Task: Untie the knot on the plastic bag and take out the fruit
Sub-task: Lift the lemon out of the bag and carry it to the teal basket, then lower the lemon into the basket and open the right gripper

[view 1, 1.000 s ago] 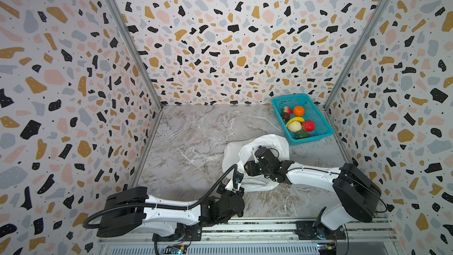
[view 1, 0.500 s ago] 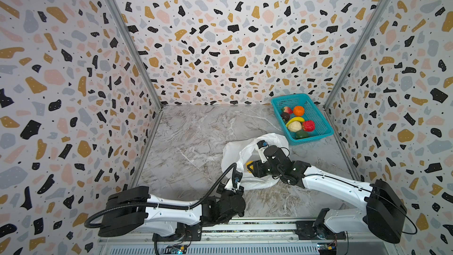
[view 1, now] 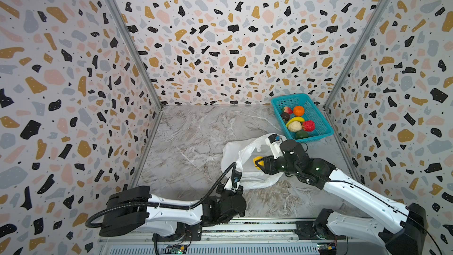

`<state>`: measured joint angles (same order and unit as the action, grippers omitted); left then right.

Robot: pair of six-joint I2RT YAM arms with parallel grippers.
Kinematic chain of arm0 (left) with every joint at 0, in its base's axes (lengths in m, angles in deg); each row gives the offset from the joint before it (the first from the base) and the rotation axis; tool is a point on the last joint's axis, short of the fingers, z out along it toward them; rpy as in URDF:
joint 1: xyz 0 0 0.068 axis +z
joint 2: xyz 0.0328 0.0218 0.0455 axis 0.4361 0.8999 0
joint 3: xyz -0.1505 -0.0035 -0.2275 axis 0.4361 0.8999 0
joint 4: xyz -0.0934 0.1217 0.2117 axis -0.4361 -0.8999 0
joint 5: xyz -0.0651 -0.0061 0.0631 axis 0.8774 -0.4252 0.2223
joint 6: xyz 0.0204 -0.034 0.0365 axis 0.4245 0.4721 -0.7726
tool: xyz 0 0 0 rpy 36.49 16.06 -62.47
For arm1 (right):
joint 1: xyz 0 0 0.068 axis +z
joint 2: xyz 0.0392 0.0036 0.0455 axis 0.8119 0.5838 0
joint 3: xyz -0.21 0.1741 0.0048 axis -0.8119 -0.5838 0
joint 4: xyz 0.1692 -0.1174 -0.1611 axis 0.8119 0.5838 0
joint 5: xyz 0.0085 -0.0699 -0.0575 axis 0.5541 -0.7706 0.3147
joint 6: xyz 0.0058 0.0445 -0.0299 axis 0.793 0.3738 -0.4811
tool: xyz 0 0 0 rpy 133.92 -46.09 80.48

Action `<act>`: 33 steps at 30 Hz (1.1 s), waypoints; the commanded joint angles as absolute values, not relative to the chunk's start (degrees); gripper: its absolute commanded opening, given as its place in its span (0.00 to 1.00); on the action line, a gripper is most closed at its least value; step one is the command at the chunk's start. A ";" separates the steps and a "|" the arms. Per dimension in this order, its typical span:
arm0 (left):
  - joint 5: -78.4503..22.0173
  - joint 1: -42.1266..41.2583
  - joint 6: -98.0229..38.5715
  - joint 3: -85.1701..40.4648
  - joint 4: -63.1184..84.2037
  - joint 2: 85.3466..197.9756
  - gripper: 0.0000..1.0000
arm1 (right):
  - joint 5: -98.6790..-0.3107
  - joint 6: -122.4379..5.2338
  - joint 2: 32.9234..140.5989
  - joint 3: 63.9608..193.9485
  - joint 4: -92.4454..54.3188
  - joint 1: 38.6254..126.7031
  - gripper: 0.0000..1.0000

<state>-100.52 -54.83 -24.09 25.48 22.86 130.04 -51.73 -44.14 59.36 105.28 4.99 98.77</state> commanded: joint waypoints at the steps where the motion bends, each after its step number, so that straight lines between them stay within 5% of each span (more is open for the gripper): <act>1: -102.65 -54.48 -22.62 23.75 22.32 130.11 0.00 | -48.04 -45.46 56.75 108.30 10.88 93.45 0.57; 17: -103.95 -54.23 -22.69 23.90 21.78 129.74 0.00 | -40.63 -50.38 65.11 114.98 -0.72 63.18 0.58; 33: -103.42 -53.57 -23.82 24.25 22.32 129.37 0.00 | -46.08 -52.62 98.72 133.12 -15.28 50.48 0.58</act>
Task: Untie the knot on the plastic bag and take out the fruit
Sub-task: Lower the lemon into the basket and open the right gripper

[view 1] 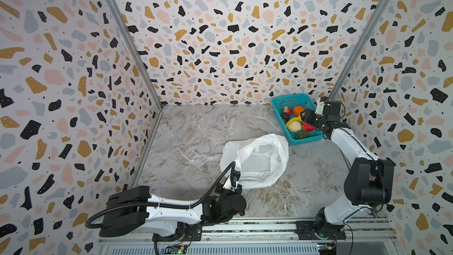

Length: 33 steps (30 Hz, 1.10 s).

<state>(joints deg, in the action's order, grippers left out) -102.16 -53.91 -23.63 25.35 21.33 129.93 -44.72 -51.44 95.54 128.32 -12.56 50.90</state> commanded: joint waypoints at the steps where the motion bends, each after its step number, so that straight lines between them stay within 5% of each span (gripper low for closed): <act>1: -103.50 -53.52 -23.75 24.25 22.32 129.37 0.00 | -46.01 -52.58 101.40 135.31 -15.27 50.29 0.58; 12: -103.28 -53.38 -22.91 24.61 22.05 129.21 0.00 | -45.09 -54.18 123.93 158.47 -6.89 50.28 0.59; 16: -103.15 -53.29 -22.96 24.53 21.95 129.53 0.00 | -45.66 -54.56 126.20 162.28 -4.29 50.70 0.72; 20: -103.18 -53.18 -22.95 24.36 22.19 129.73 0.00 | -46.60 -55.46 125.31 162.34 -3.49 51.09 0.86; 33: -106.40 -50.21 -25.02 24.03 23.27 130.26 0.00 | -43.22 -52.23 107.86 143.81 -9.82 51.50 0.87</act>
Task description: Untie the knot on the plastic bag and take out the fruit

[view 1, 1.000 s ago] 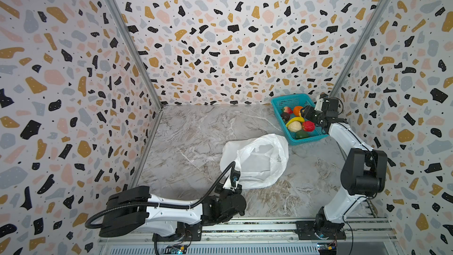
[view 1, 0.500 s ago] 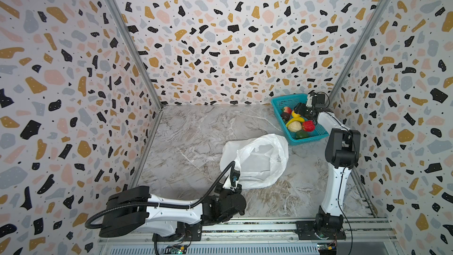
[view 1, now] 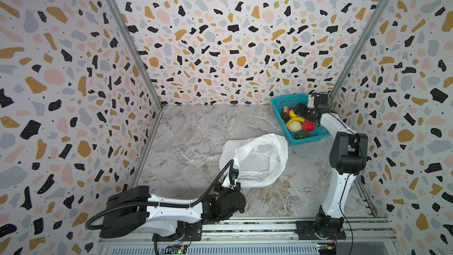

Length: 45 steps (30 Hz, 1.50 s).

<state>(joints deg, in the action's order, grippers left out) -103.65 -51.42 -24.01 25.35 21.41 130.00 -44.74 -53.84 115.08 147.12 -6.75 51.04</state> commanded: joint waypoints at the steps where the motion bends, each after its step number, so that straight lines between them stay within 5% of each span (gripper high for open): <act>1: -106.54 -49.40 -25.55 24.05 23.73 130.35 0.00 | -42.67 -51.76 105.76 141.63 -10.71 51.69 0.87; 19: -99.13 -23.13 -37.10 24.48 37.92 136.55 0.00 | -40.82 -51.75 74.85 107.22 -10.22 57.05 0.87; 27: -92.81 -20.64 -39.54 19.40 36.44 140.06 0.00 | -41.89 -53.07 68.54 102.75 -7.58 57.27 0.88; 28: -91.31 -20.62 -39.22 19.26 35.79 139.66 0.04 | -41.88 -53.11 68.31 102.53 -7.57 57.30 0.89; 31: -81.44 -20.64 -38.56 18.68 31.78 137.15 0.63 | -41.88 -53.45 68.17 102.66 -7.51 57.33 0.89; 34: -72.56 -20.66 -37.15 19.91 29.61 132.53 0.98 | -41.91 -53.69 68.36 103.05 -7.74 57.35 0.90; 45: -61.06 -21.52 -34.80 25.58 19.68 108.58 0.99 | -43.17 -56.51 68.06 101.48 -10.79 57.84 0.96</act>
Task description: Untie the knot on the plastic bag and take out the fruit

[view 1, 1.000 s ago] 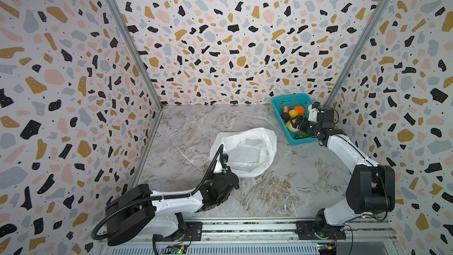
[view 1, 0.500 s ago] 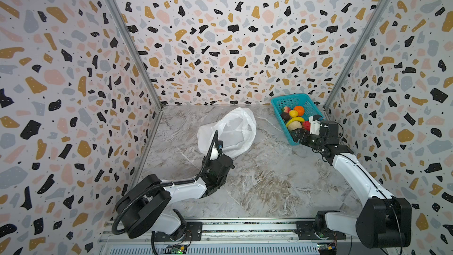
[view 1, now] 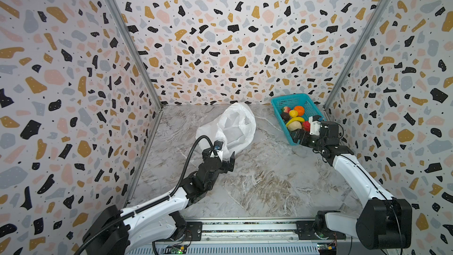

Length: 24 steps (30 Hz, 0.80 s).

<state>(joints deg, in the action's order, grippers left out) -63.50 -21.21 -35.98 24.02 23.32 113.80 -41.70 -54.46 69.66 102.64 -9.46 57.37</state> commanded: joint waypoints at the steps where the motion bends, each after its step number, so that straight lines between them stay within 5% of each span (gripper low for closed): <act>1: -62.42 -21.47 -34.66 26.29 18.69 105.41 0.99 | -43.76 -57.15 67.75 100.87 -11.53 57.93 0.97; 6: -77.23 -21.38 -34.99 29.37 16.10 95.32 0.99 | -47.08 -61.05 66.66 97.14 -16.37 58.22 1.00; 11: -85.90 -17.03 -36.71 30.88 18.35 97.72 1.00 | -51.66 -66.61 65.05 92.26 -24.27 58.85 0.99; 24: -78.15 6.68 -43.52 39.73 49.78 114.10 1.00 | -57.42 -75.73 68.90 72.93 -58.51 57.37 0.99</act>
<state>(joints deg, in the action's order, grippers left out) -80.63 3.14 -41.43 38.42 37.68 111.79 -56.61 -73.21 67.10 73.83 -47.47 57.96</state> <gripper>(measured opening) 0.995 0.993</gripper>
